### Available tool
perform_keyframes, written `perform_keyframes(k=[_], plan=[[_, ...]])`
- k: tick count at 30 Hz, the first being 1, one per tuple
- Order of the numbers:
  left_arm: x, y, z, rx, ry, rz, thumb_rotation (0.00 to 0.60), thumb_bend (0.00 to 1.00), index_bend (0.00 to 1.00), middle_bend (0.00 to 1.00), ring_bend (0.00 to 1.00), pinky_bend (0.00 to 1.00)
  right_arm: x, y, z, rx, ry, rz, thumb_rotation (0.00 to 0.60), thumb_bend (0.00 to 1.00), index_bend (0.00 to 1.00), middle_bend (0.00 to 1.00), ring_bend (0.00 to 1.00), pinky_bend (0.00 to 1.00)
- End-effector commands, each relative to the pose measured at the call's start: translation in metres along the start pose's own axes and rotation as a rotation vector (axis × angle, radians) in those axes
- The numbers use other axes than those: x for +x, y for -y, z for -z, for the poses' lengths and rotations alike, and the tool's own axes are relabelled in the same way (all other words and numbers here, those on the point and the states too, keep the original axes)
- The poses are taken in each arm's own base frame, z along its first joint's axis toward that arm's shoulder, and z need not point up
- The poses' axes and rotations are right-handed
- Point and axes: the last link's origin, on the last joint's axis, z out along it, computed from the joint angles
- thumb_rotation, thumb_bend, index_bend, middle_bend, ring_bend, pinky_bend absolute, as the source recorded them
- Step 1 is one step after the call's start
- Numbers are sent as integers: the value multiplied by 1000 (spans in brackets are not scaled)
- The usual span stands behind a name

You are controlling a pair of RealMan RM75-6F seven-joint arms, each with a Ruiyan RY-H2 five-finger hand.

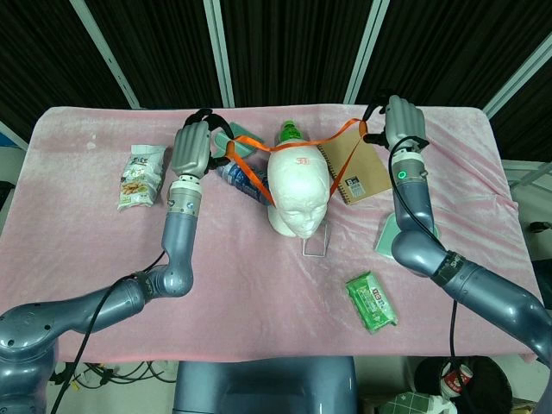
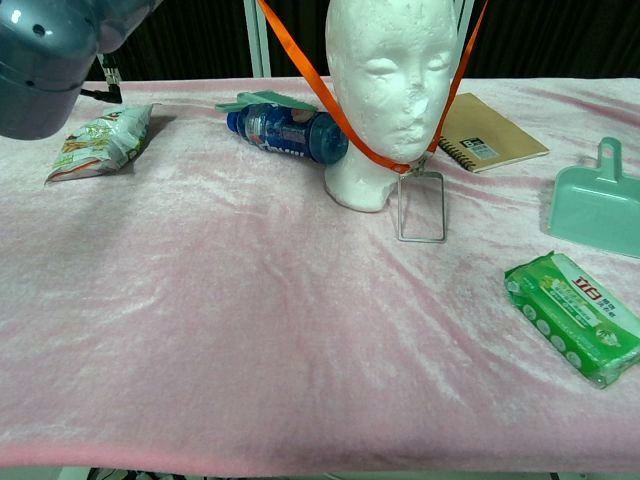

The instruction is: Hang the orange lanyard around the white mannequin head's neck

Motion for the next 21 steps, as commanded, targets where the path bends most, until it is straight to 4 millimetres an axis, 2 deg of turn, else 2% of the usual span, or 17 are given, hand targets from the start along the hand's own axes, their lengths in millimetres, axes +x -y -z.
perform_keyframes(k=[1, 7, 12, 15, 17, 20, 21], plan=[[-15, -1, -5, -5, 17, -2, 600, 425, 510, 365, 137, 157, -11, 3, -10, -5, 9, 24, 600, 597, 787, 234, 335, 318], [-30, 4, -12, 10, 26, -34, 600, 417, 489, 361, 133, 157, -15, 0, -24, -24, -2, 39, 600, 597, 787, 234, 335, 314], [-42, 9, -18, 25, 32, -75, 600, 295, 431, 325, 101, 146, -21, -6, -33, -46, 6, 59, 600, 582, 778, 230, 335, 306], [-52, 10, -19, 33, 65, -92, 600, 214, 349, 270, 49, 118, -25, -8, -38, -52, 25, 57, 600, 487, 626, 205, 325, 278], [-56, 10, -20, 29, 76, -107, 600, 148, 266, 208, 10, 68, -26, -9, -40, -50, 35, 77, 600, 401, 457, 177, 311, 260], [-58, 9, -20, 30, 83, -112, 600, 92, 183, 133, 0, 6, -25, -12, -41, -47, 50, 98, 600, 316, 309, 145, 297, 242], [-58, 9, -20, 30, 83, -111, 600, 83, 173, 120, 0, 1, -25, -12, -41, -47, 54, 101, 600, 302, 286, 138, 290, 235]])
